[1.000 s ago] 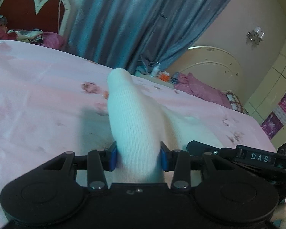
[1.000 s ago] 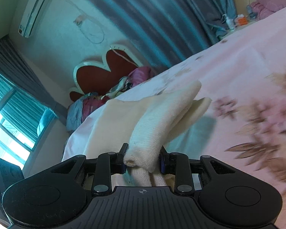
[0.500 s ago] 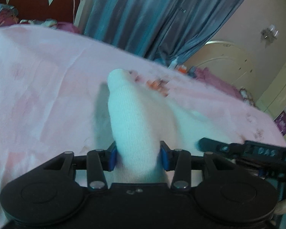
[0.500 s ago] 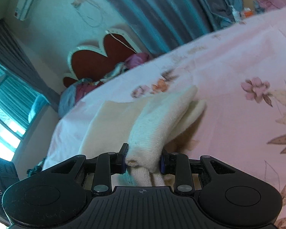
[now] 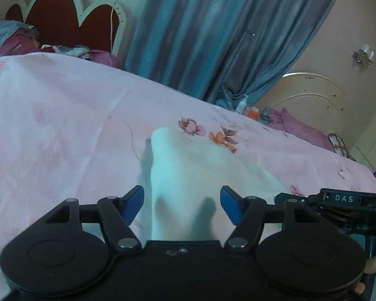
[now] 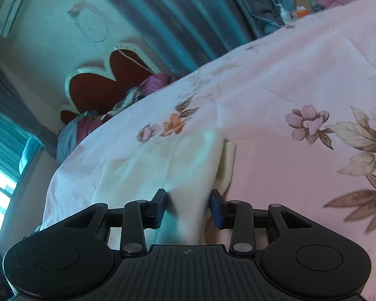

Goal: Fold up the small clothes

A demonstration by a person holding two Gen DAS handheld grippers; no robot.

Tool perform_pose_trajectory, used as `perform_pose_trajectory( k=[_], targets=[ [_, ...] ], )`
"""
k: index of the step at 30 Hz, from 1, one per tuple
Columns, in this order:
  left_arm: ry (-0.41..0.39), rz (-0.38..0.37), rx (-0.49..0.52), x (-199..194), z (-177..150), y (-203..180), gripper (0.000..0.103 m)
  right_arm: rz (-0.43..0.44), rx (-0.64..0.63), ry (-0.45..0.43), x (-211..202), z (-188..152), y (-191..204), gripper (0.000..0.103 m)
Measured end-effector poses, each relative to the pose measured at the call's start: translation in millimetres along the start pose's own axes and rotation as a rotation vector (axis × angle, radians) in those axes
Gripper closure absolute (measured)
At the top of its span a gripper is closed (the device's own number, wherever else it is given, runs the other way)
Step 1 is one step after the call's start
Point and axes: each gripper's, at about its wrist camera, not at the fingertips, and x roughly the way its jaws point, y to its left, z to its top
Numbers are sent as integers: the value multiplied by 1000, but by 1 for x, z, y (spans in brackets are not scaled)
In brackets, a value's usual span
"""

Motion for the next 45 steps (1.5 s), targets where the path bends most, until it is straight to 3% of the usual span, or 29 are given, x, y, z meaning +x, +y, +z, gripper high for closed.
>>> perform_pose_trajectory(
  k=[3,5,9,12,16,20,23,24,28,34,37,45],
  targets=[
    [71,15,7,24,-8,-2,42,-108,-90,-27,10,3,8,66],
    [82,23,-10,28,-12,0,35,-166,-146,-10,19,1,9,66],
    [75,43,9,16,-10,-2,37,-149,-154,-24,4,-2,9,66],
    [47,46,55,-8,-16,-5,38,-81,-167,-54,-24,-9,19,66],
    [41,40,96,-39,-34,-8,38,-41,-256,-48,-58,-41,38,66],
    [74,38,134,-53,-52,-16,38,-77,-309,-14,-68,-75,45,66],
    [120,49,175,-48,-65,-24,38,-126,-272,18,-70,-93,33,67],
    [140,54,173,-45,-70,-24,38,-151,-261,38,-67,-99,27,74],
    [172,59,130,-40,-76,-19,35,-194,-238,45,-67,-111,18,75],
    [190,73,172,-38,-78,-21,19,-238,-290,47,-68,-124,26,75],
    [217,105,163,-37,-77,-25,1,-265,-341,57,-65,-126,36,75],
    [280,217,126,-28,-71,-32,0,-253,-380,62,-64,-129,30,74]
  ],
)
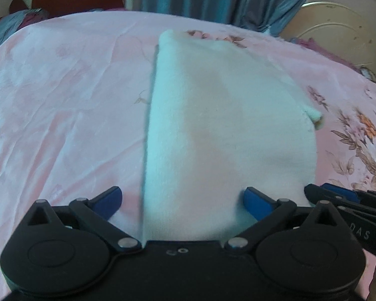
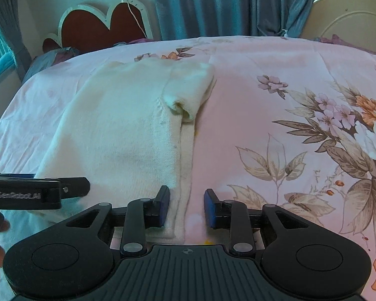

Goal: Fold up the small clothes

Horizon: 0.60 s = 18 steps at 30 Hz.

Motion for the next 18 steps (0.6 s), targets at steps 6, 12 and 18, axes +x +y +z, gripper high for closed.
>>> perform_pose_trajectory(
  k=[6,12,18],
  targets=[
    [63,22,-77,-4,2,3,0,8,25,16,-9,0,0,66],
    [-9,126,-93,-18,-11,-5,3,-4,15,12,-17,1,1,56],
    [-23,215,-58,-46,-18,-16,21,12,-48,-39,-69,-8,8,29]
  ],
)
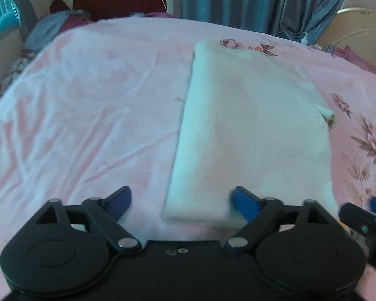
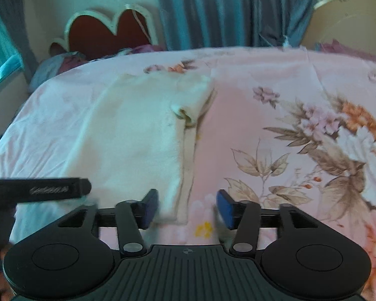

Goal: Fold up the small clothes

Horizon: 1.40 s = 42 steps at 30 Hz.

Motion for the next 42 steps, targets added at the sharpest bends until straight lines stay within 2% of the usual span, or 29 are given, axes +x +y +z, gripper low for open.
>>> perform_pose_trajectory(
  k=[2,4,5,9,11,15,20,23,31,42],
  targets=[
    [-20,-3,32,-21,-6,-1,23,-3,-33,-40,-28,-7,4,20],
    [-45,-18,48,-47,-12,0,22,-3,-54,-60,-54,-12,8,19],
    [-62,-23,55,-62,-17,0,19,-5,-60,-74,-68,-16,8,18],
    [-136,-31,102,-121,-40,0,10,-60,-66,-157,-126,-30,11,0],
    [-165,-35,118,-147,-52,0,7,-77,-62,-200,-154,-38,12,0],
    [-186,-56,81,-191,-71,5,7,-104,-22,-222,-194,-52,16,0],
    [-220,-59,56,-232,-93,10,6,-66,-9,-244,-235,-66,19,0],
    [-236,-54,41,-248,-102,14,4,-89,-22,-277,-252,-71,23,0],
    [-274,-45,7,-279,-122,23,2,-89,-40,-304,-275,-80,30,0],
    [-293,-38,-21,-292,-131,37,2,-91,-64,-320,-281,-83,39,0]
  ],
)
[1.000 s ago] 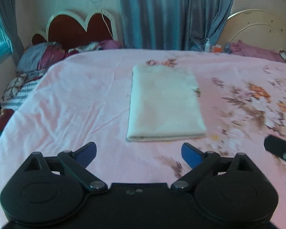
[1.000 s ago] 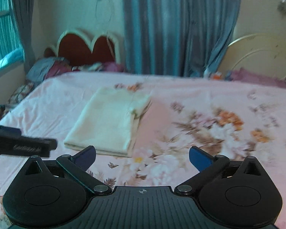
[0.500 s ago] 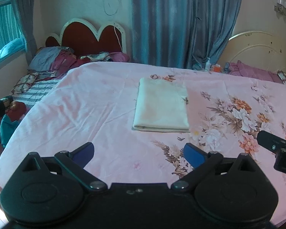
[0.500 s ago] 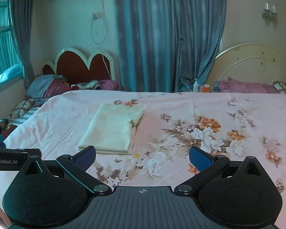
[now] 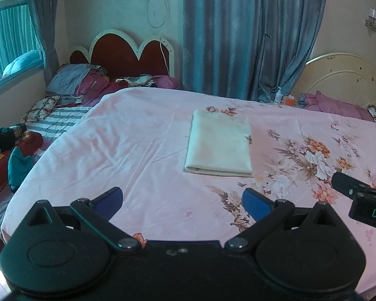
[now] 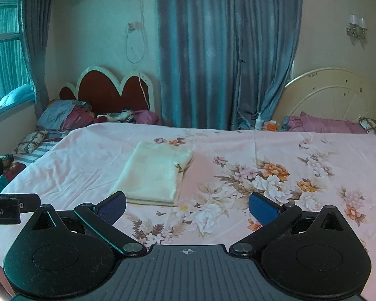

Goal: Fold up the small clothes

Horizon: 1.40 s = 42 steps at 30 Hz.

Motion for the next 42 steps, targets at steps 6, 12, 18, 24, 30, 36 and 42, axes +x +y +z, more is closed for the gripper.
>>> perform_pose_trajectory(
  k=[6,12,18,24,30,36,42],
  targets=[
    [-5,2,-1,-2,-3,3,1,7,-6,-8,-2,0,6,0],
    [1,6,-9,-2,-4,7,1,13,-10,-11,-1,0,9,0],
    [7,6,-17,-2,-4,10,1,17,-16,-10,1,1,10,0],
    [11,7,-17,-1,-3,10,1,17,-16,-9,2,1,9,0],
    [12,8,-16,-1,-2,10,1,15,-16,-9,2,1,8,0],
    [13,8,-16,1,-2,9,1,18,-19,-9,3,1,4,0],
    [20,7,-14,3,-3,7,1,20,-17,-5,4,0,2,0]
  ],
)
